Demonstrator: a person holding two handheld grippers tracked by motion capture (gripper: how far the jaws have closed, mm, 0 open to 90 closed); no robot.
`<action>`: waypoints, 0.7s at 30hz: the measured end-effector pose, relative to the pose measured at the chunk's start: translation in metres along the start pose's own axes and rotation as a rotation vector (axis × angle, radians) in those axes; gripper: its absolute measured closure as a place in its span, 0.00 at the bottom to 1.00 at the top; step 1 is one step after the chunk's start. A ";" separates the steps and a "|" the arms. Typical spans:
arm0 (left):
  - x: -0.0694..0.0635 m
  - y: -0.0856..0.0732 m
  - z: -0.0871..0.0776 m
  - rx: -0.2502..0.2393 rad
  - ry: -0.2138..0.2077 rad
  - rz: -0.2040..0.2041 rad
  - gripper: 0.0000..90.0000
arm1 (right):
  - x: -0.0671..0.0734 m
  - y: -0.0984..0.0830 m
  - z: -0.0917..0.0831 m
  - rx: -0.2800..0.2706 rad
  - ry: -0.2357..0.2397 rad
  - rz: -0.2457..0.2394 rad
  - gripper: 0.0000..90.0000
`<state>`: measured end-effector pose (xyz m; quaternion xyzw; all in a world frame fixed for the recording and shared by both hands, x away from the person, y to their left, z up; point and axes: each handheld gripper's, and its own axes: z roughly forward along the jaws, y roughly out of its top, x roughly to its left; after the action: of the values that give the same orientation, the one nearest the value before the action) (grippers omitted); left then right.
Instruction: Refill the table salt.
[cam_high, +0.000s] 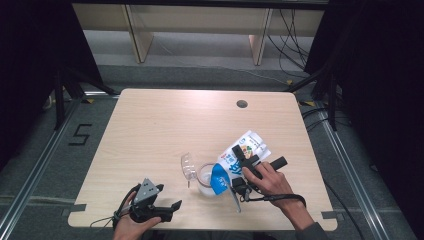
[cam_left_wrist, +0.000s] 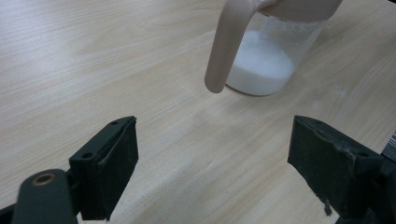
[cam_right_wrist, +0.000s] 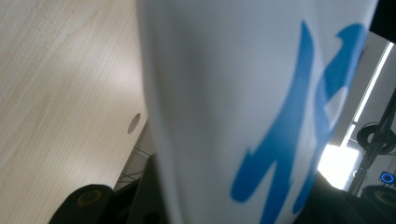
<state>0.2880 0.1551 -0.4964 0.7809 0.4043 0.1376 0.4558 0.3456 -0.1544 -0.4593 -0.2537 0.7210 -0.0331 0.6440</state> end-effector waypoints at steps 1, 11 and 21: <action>0.000 0.000 0.000 0.000 0.000 0.000 0.17 | 0.000 0.000 0.000 0.002 0.003 -0.004 0.80; 0.000 0.000 0.000 0.000 0.000 0.000 0.17 | 0.000 0.000 0.000 0.003 0.002 -0.003 0.82; 0.000 0.000 0.000 0.002 -0.001 0.002 0.17 | 0.000 0.000 0.002 -0.004 0.007 0.005 0.84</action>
<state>0.2880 0.1552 -0.4963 0.7817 0.4036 0.1375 0.4552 0.3476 -0.1534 -0.4598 -0.2533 0.7240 -0.0308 0.6409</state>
